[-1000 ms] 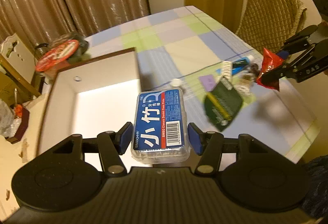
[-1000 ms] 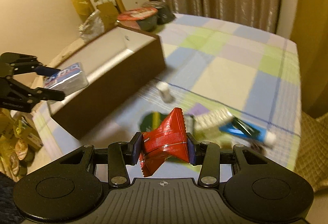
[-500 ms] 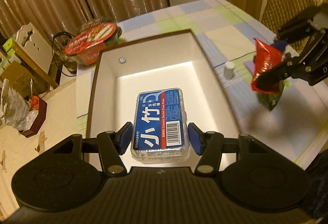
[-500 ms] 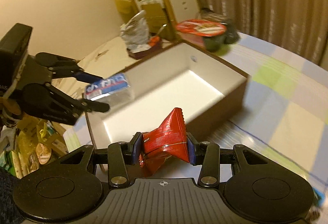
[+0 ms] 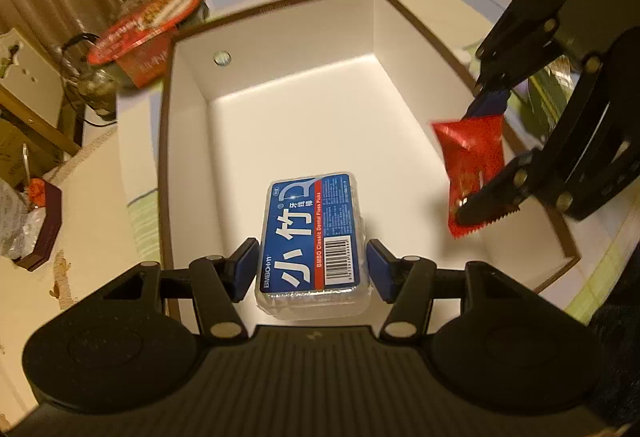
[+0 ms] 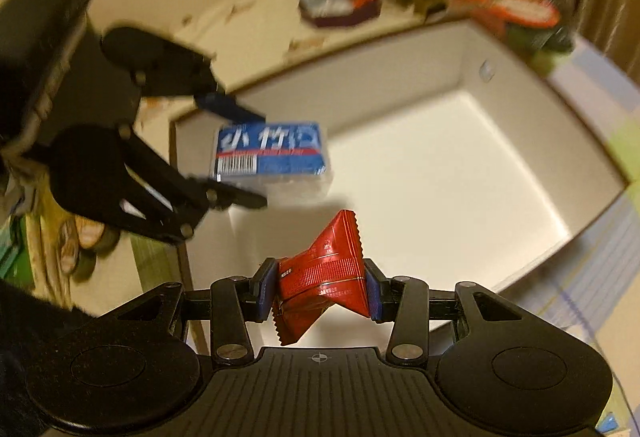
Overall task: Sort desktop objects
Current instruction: 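Release the toothpick box and red candy into the box with both tools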
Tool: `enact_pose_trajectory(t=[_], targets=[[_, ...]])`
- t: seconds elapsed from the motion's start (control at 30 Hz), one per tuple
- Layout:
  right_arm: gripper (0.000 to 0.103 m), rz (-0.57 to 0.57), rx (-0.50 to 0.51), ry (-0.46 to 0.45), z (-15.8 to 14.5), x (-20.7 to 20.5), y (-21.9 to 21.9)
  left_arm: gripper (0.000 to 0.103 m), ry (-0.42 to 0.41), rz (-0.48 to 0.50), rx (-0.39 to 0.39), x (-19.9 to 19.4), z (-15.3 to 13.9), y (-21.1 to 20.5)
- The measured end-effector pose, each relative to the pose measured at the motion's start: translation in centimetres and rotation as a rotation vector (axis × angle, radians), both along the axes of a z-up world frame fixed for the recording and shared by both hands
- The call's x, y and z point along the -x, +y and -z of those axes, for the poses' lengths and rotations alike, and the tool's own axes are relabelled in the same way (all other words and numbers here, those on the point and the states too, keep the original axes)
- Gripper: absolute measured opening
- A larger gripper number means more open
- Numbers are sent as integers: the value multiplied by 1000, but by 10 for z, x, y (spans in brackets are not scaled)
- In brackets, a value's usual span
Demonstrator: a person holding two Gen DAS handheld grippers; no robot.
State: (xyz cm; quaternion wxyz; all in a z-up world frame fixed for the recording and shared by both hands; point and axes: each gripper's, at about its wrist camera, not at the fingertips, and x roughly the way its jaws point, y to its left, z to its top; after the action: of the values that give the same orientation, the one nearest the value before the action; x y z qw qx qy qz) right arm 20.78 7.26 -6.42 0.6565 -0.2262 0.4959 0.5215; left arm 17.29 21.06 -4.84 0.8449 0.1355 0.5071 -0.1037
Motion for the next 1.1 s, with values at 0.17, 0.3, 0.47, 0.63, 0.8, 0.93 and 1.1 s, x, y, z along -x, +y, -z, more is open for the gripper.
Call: enact_pose_trajectory(t=[0.17, 0.3, 0.47, 0.63, 0.8, 0.93, 1.1], targets=[[43, -28, 90, 24, 27, -11, 19, 54, 59, 57, -20, -10, 16, 1], [43, -33, 131, 34, 41, -21, 26, 54, 102, 101, -36, -16, 28, -1], [43, -39, 162, 41, 54, -28, 27, 54, 151, 147, -66, -23, 38, 0], [43, -43, 167, 50, 61, -34, 30, 54, 189, 172, -83, -29, 48, 2], [43, -70, 187, 24, 68, -40, 38, 54, 219, 180, -76, -37, 55, 4], [44, -109, 192, -21, 71, -37, 43, 54, 253, 181, -70, -42, 62, 5], [94, -147, 177, -74, 63, -20, 52, 69, 266, 178, -60, -45, 62, 7]])
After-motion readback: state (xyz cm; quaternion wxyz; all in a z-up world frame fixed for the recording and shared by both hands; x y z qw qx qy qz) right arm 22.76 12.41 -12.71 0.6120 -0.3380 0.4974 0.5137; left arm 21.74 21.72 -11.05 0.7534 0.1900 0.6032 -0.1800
